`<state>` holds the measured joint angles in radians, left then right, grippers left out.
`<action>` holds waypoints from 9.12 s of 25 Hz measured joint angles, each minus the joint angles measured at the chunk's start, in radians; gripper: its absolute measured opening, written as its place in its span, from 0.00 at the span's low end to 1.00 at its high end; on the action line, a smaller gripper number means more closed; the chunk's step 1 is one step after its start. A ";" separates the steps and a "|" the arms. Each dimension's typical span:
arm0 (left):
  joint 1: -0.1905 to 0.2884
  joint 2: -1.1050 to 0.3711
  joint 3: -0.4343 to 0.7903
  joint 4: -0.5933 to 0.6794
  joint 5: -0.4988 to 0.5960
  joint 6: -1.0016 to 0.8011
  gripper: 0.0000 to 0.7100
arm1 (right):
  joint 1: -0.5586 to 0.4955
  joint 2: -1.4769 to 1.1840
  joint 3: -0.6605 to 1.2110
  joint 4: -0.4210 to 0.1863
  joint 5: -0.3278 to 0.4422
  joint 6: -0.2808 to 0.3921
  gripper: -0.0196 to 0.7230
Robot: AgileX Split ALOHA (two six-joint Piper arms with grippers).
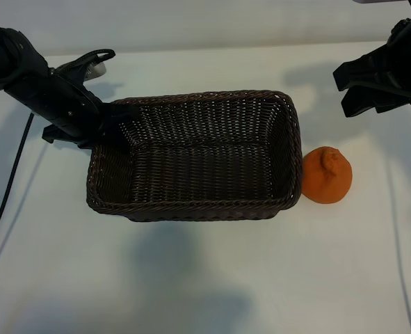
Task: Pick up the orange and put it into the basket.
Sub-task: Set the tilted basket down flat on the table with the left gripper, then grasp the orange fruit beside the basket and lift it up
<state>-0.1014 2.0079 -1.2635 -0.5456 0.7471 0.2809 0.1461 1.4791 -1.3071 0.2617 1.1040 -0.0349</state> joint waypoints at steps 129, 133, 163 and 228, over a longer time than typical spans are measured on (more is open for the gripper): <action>0.000 -0.353 -0.128 0.224 0.427 -0.207 0.71 | 0.000 0.000 0.000 0.000 0.000 0.000 0.59; 0.000 -0.353 -0.128 0.223 0.427 -0.207 0.71 | 0.000 0.000 0.000 0.000 0.000 0.000 0.59; 0.033 -0.533 0.163 -0.013 0.424 -0.002 0.71 | 0.000 0.000 0.000 -0.001 0.011 0.000 0.59; 0.033 -0.552 0.164 -0.057 0.366 0.030 0.64 | 0.000 0.233 0.000 -0.188 -0.021 -0.011 0.74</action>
<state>-0.0682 1.4558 -1.0992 -0.6026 1.1134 0.3112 0.1461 1.7124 -1.3071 0.0737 1.0833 -0.0455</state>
